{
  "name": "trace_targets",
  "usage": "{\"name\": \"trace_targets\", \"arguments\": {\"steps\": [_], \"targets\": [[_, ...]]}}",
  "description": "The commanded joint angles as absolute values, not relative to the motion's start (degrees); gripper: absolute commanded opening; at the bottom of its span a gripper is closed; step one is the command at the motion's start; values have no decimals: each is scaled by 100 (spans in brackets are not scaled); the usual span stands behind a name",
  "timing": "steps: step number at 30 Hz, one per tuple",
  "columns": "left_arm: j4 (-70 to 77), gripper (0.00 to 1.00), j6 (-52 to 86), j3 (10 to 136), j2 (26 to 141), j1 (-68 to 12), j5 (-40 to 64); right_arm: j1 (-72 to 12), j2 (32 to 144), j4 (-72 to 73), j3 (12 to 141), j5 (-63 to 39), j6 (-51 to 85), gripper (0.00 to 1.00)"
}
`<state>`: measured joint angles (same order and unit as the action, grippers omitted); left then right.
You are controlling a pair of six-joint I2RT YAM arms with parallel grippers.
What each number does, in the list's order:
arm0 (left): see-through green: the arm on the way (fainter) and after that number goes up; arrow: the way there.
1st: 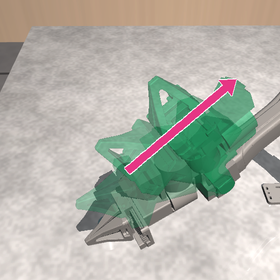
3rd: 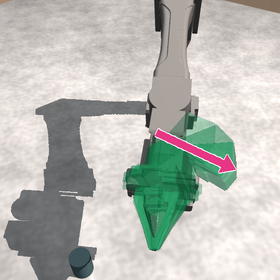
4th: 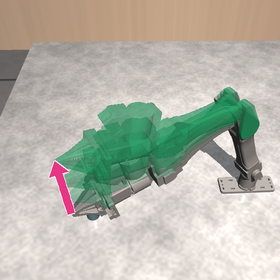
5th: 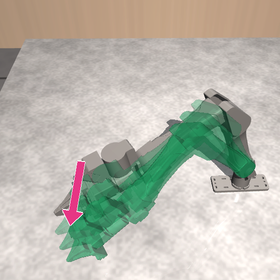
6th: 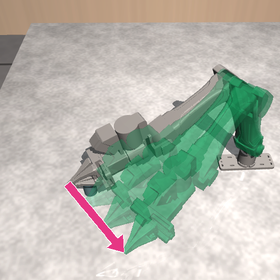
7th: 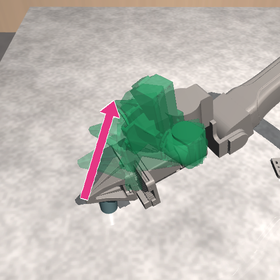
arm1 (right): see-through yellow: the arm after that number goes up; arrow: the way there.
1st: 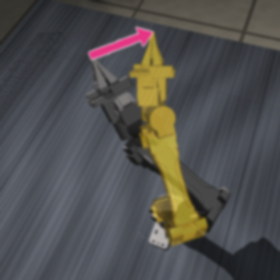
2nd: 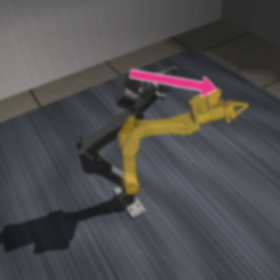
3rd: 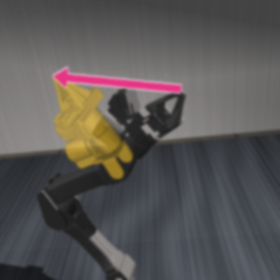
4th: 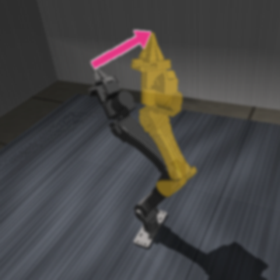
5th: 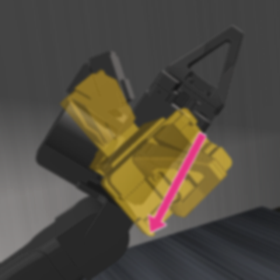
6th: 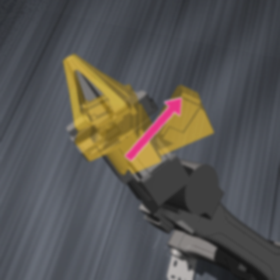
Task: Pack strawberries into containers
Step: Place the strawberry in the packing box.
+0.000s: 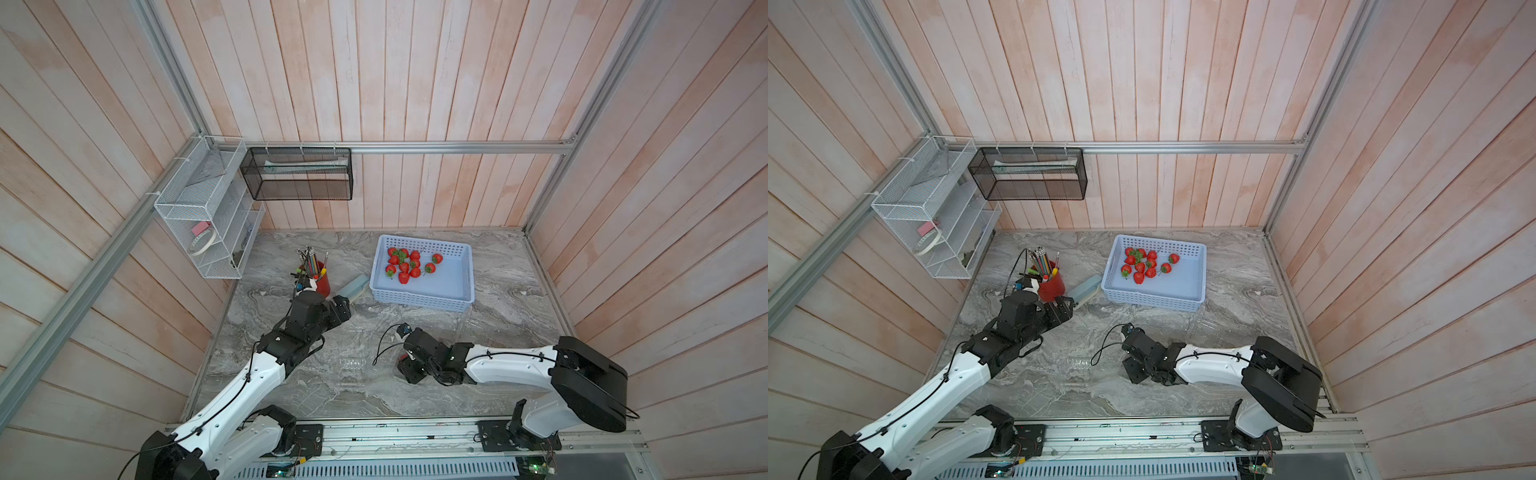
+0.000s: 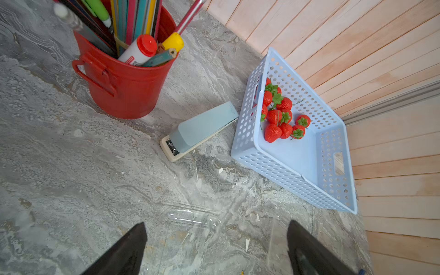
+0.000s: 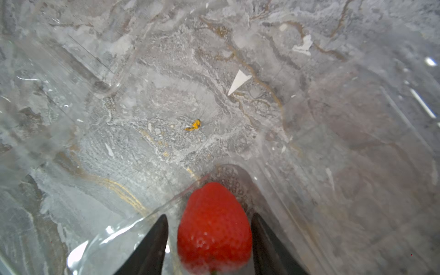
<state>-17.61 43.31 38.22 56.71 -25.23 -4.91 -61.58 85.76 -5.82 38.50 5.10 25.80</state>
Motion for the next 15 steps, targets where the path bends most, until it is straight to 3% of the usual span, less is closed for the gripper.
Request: {"name": "trace_targets", "arguments": {"steps": [1,10,15], "targets": [[-1719,94,4202,3854,5717,-2479,-491,-6199,8321,-833,4025,772,2676,57],[-1406,94,4054,3833,5965,-2443,-423,-6158,7271,-1498,4381,1855,2823,59],[-1009,94,3788,3957,6459,-2519,-290,-5136,7040,-1196,4823,1688,2528,58]]}}
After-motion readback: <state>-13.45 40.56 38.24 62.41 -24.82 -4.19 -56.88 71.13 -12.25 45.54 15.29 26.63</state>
